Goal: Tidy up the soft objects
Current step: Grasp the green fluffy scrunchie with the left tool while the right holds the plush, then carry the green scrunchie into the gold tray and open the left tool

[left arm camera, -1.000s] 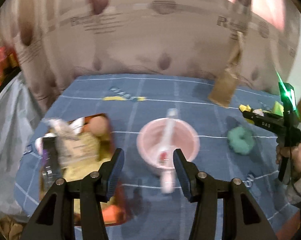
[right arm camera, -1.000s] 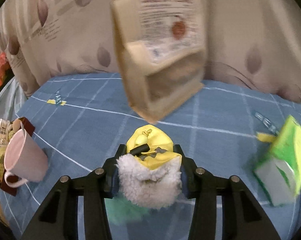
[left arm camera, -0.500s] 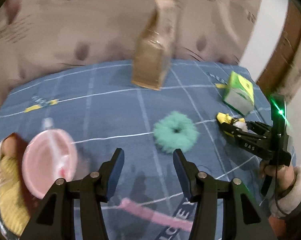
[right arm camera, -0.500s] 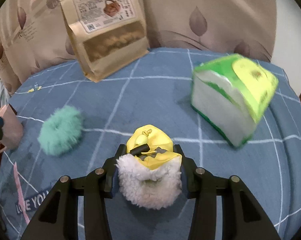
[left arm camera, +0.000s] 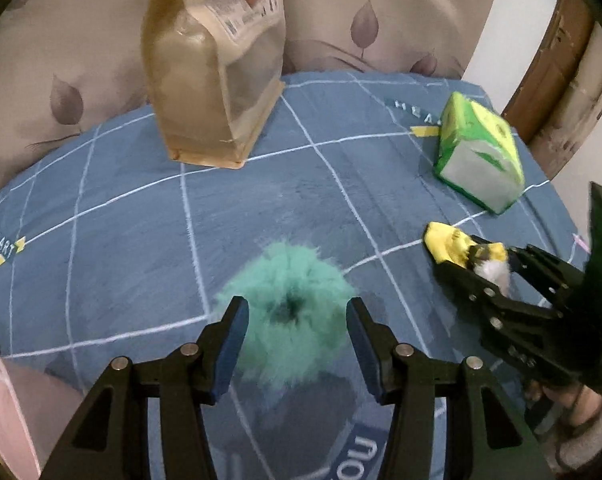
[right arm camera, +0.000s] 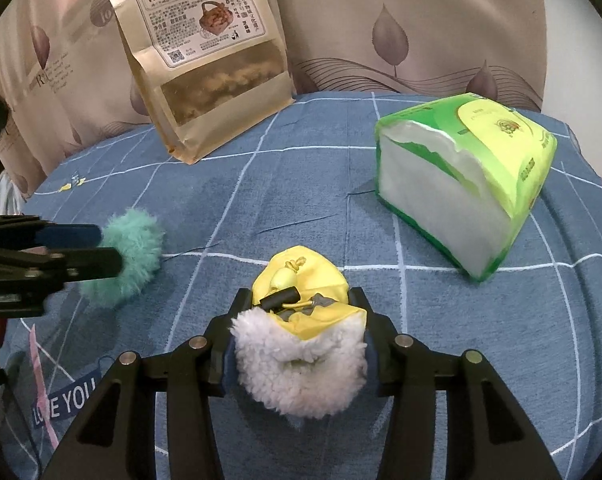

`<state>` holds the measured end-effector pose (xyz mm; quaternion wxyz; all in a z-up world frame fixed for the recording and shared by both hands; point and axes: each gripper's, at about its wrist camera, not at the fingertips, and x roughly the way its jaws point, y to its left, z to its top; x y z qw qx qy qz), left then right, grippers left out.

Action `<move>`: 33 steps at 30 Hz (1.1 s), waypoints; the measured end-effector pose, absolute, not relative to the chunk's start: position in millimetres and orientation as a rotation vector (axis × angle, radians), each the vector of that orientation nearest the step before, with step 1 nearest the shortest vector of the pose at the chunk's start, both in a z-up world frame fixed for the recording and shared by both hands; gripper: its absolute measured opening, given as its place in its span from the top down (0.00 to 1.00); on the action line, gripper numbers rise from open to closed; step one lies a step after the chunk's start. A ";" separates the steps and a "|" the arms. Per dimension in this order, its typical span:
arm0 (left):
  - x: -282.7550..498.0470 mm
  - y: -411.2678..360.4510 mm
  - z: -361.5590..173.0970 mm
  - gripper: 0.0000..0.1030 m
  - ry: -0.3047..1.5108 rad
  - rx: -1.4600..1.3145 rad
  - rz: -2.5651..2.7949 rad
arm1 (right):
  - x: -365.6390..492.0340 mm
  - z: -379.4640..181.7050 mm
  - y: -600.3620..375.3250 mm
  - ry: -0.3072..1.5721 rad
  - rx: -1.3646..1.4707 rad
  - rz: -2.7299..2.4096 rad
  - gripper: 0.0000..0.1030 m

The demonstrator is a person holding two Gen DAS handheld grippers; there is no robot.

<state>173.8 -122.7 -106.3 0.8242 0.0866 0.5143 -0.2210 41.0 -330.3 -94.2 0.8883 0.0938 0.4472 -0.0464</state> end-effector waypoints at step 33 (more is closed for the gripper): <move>161.4 -102.3 -89.1 0.78 1.070 0.117 -0.383 | 42.0 -96.8 -331.9 0.930 0.207 -0.085 0.53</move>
